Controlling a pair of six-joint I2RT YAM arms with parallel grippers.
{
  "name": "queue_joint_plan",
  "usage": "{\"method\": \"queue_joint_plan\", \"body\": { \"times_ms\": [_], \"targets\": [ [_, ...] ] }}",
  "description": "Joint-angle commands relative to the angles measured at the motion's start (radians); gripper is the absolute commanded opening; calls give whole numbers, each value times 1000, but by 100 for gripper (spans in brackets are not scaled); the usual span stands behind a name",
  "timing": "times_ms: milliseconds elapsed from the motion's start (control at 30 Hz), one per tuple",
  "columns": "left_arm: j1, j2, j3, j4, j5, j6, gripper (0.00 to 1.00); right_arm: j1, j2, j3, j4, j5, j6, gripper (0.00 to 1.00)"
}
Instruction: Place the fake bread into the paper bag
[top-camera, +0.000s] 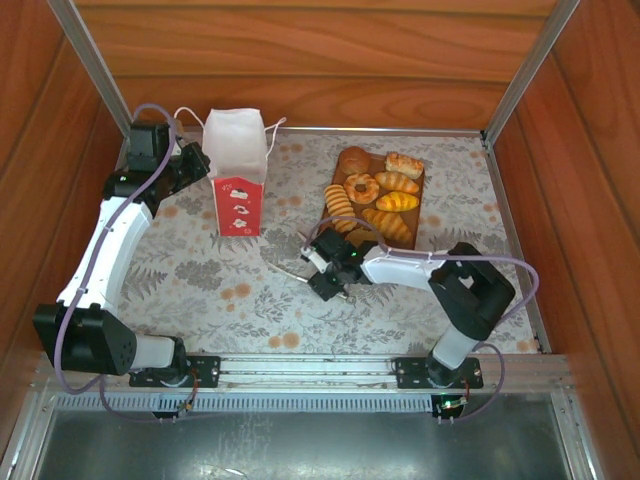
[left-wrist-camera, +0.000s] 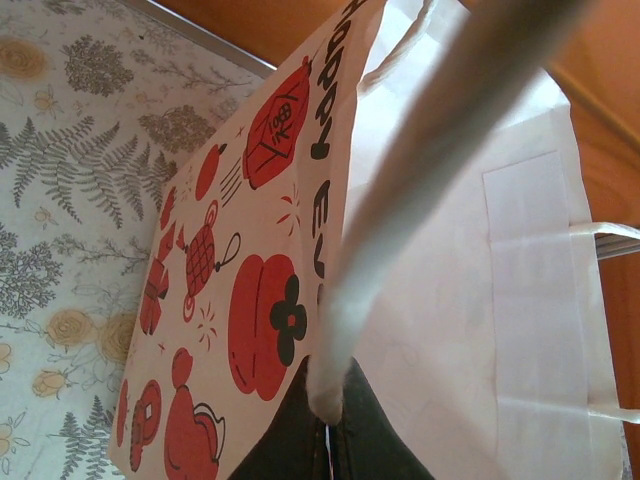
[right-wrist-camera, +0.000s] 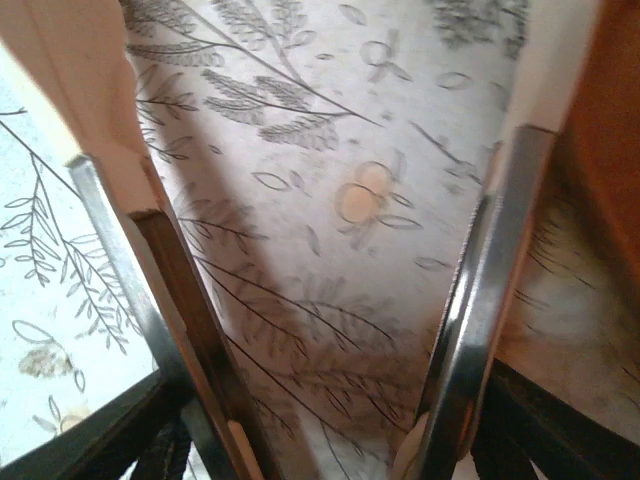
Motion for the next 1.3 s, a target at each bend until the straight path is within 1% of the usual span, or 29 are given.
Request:
{"method": "queue_joint_plan", "body": {
  "times_ms": [0, 100, 200, 400, 567, 733, 867, 933, 1100, 1267],
  "targets": [
    [-2, -29, 8, 11, -14, 12, 0, -31, -89, 4, -21, -67, 24, 69],
    [0, -37, 11, 11, -29, 8, 0, -52, -141, 9, -50, -84, 37, 65],
    [1, -43, 10, 10, -32, 5, 0, -100, -208, 13, -94, -103, 83, 62],
    [1, -43, 6, 10, -28, 10, 0, -198, -332, 54, -173, -198, 135, 61],
    [1, -40, 10, 10, -12, 12, 0, -259, -384, 128, -247, -261, 176, 61],
    [-3, -34, 13, 11, 25, -9, 0, -318, -401, 286, -445, -203, 211, 61],
    [-22, -16, 16, 11, 49, -20, 0, -351, -383, 436, -652, -113, 183, 61],
    [-35, -10, 20, 12, 54, -27, 0, -376, -379, 479, -718, -82, 161, 61],
    [-78, 8, 36, 17, 51, -41, 0, -421, -381, 497, -780, -29, 90, 61],
    [-117, 27, 42, 19, 30, -54, 0, -439, -372, 465, -767, -27, 54, 61]
  ]
}}
